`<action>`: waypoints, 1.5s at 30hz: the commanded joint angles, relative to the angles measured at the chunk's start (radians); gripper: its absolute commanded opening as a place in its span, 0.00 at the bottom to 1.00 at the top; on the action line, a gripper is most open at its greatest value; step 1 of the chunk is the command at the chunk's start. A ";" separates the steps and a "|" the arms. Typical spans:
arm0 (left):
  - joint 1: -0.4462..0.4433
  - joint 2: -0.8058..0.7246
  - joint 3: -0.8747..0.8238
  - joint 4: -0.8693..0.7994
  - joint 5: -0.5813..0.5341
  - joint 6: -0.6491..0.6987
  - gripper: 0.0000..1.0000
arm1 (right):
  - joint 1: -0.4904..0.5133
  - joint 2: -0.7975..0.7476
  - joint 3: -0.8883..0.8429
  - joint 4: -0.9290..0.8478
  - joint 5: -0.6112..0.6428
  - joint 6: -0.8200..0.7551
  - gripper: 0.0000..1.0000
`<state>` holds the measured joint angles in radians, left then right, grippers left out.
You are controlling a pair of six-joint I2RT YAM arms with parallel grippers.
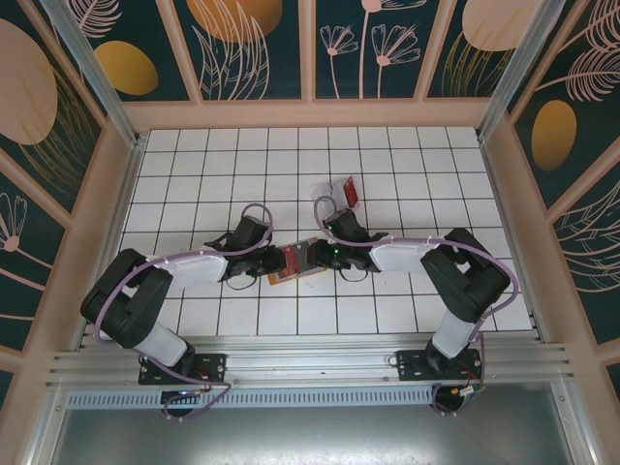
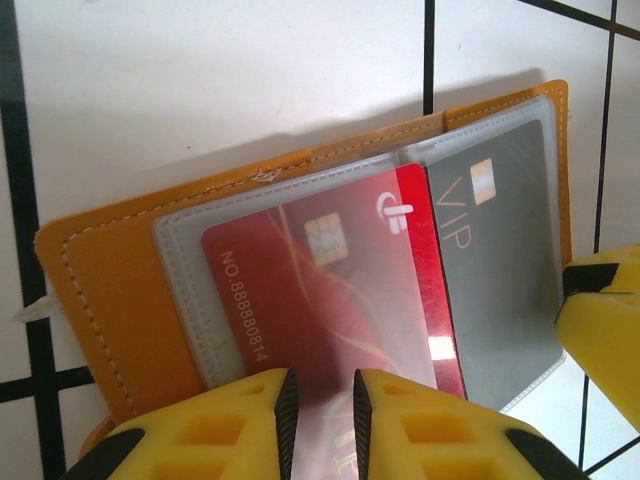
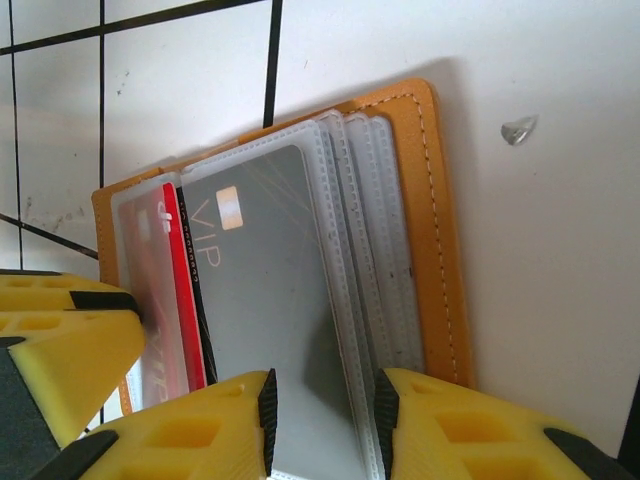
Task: Put the credit cards into the card holder
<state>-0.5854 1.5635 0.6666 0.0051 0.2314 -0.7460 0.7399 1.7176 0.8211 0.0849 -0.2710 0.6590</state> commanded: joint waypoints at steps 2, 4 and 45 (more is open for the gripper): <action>0.000 0.043 -0.033 0.009 -0.001 -0.008 0.26 | -0.002 0.028 0.016 0.020 -0.025 -0.016 0.36; 0.000 0.047 -0.035 0.010 -0.003 -0.008 0.26 | 0.003 0.019 0.020 0.018 -0.024 -0.014 0.36; 0.000 -0.025 0.022 -0.190 -0.111 0.042 0.21 | -0.010 -0.059 -0.001 0.111 -0.098 0.045 0.36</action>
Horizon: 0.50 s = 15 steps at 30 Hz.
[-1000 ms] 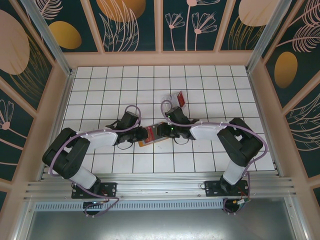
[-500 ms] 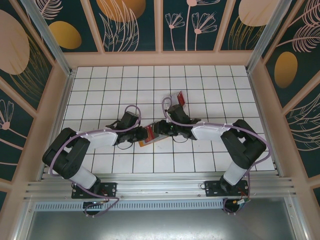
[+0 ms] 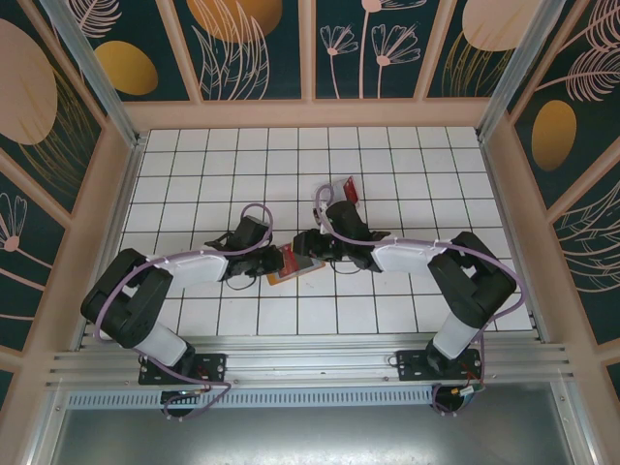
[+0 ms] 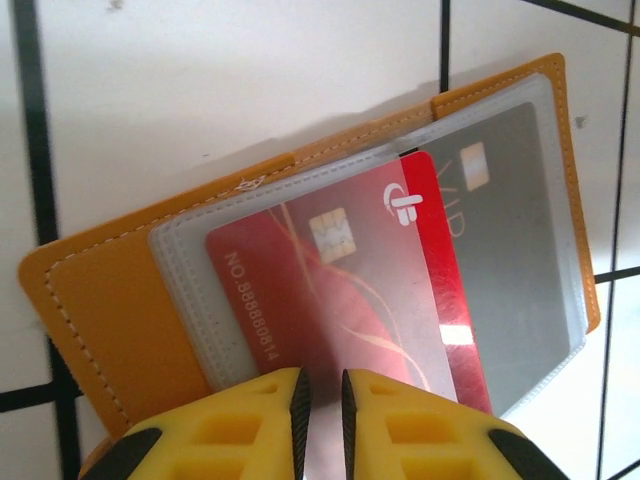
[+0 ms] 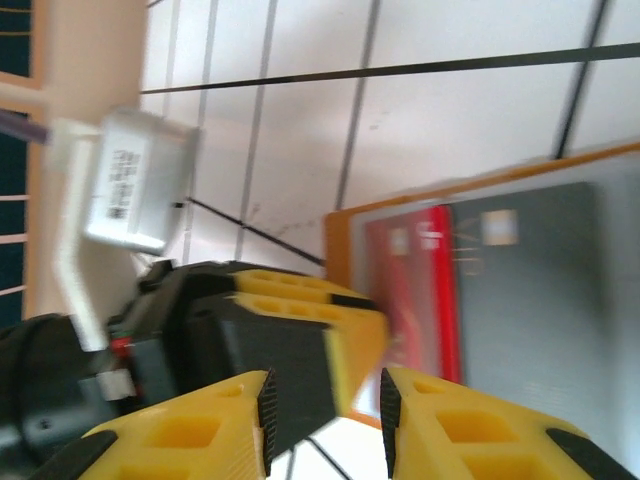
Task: Put the credit cards into the card holder
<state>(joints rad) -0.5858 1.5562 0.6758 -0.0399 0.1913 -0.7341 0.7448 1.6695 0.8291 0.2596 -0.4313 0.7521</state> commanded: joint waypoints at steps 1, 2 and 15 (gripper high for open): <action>0.000 -0.015 0.023 -0.169 -0.080 0.039 0.20 | -0.019 -0.012 -0.007 -0.075 0.067 -0.054 0.36; 0.000 -0.013 0.030 -0.183 -0.080 0.044 0.20 | -0.022 -0.009 -0.004 -0.085 0.071 -0.060 0.36; 0.011 -0.191 0.081 -0.250 -0.191 0.000 0.48 | -0.025 0.103 0.042 -0.112 0.055 -0.091 0.36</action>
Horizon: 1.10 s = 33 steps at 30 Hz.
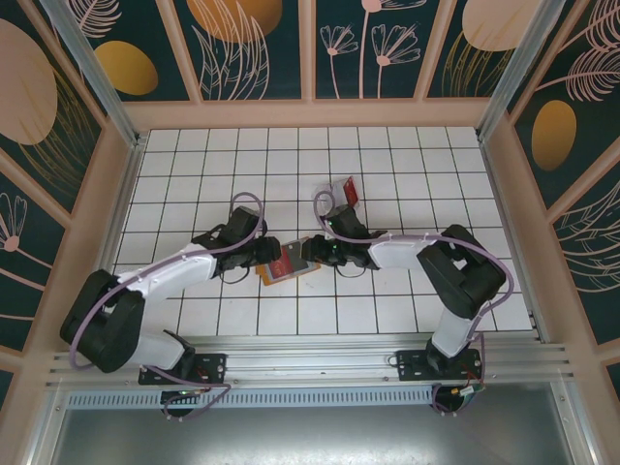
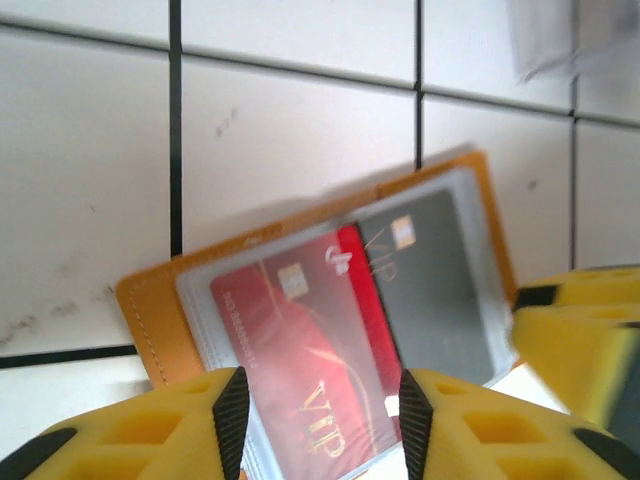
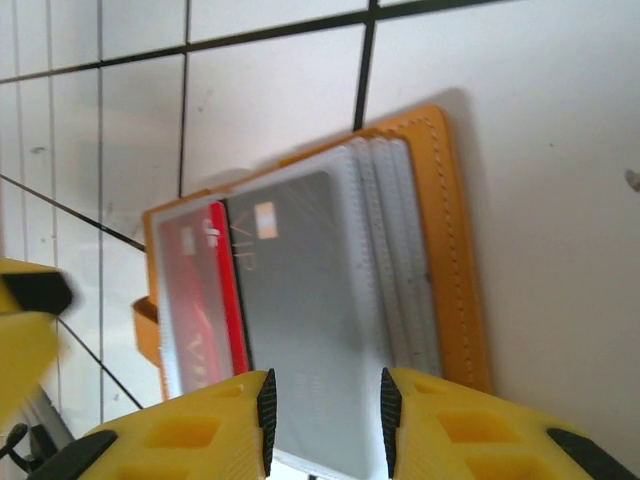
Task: Put the credit cards into the card holder
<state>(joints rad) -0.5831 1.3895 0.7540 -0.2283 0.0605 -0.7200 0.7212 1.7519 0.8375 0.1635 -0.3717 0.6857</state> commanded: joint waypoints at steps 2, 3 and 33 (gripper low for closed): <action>0.017 -0.008 -0.018 -0.054 -0.040 -0.018 0.48 | -0.002 0.035 0.038 -0.013 -0.008 -0.028 0.37; 0.018 0.008 -0.025 -0.055 -0.026 -0.020 0.49 | -0.003 0.040 0.039 -0.011 -0.012 -0.028 0.37; 0.026 0.135 -0.167 0.053 0.015 -0.044 0.29 | 0.039 0.030 0.108 0.039 -0.124 0.013 0.37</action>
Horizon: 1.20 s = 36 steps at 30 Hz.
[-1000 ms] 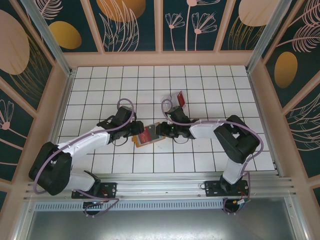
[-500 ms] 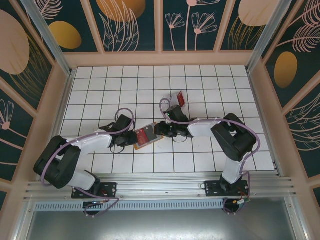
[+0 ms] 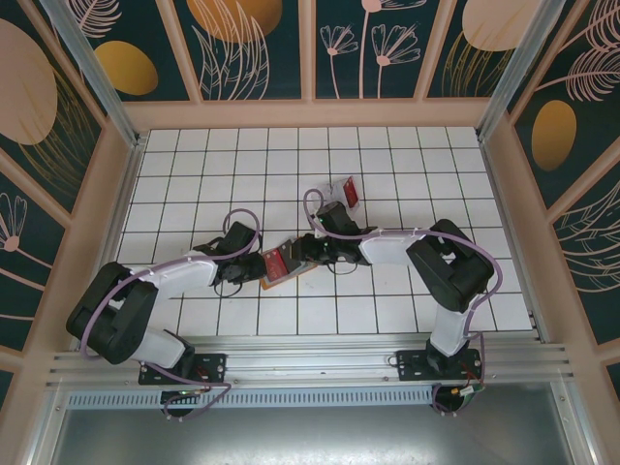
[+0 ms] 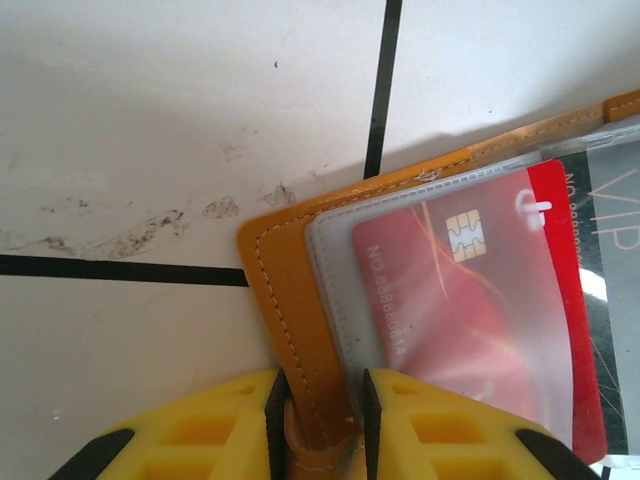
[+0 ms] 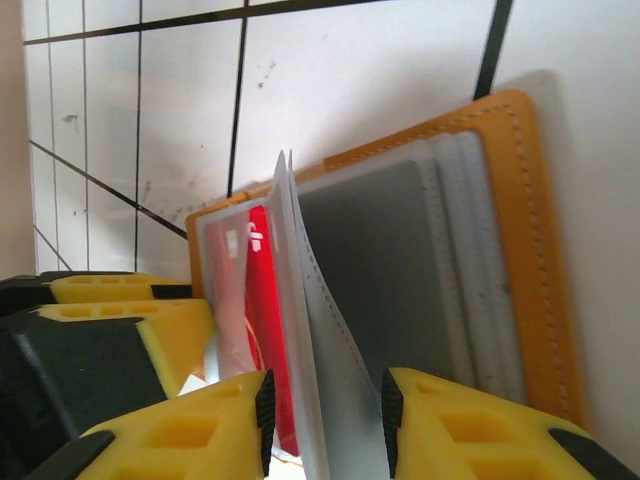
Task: Put the credit cards into the card holder
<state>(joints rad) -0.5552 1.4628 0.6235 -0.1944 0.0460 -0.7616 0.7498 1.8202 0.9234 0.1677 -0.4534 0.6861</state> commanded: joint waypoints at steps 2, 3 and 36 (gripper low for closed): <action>-0.002 0.064 -0.038 0.022 0.028 -0.003 0.29 | 0.018 -0.040 0.026 0.051 -0.055 0.023 0.37; -0.002 0.065 -0.037 0.024 0.029 -0.002 0.29 | 0.023 -0.038 0.030 0.058 -0.065 0.027 0.37; 0.104 -0.328 -0.056 -0.060 -0.037 -0.042 0.48 | 0.094 0.089 0.129 0.088 -0.175 0.050 0.39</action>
<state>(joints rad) -0.4664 1.1450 0.6018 -0.2596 -0.0090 -0.7799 0.8234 1.8790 1.0004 0.2466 -0.5827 0.7387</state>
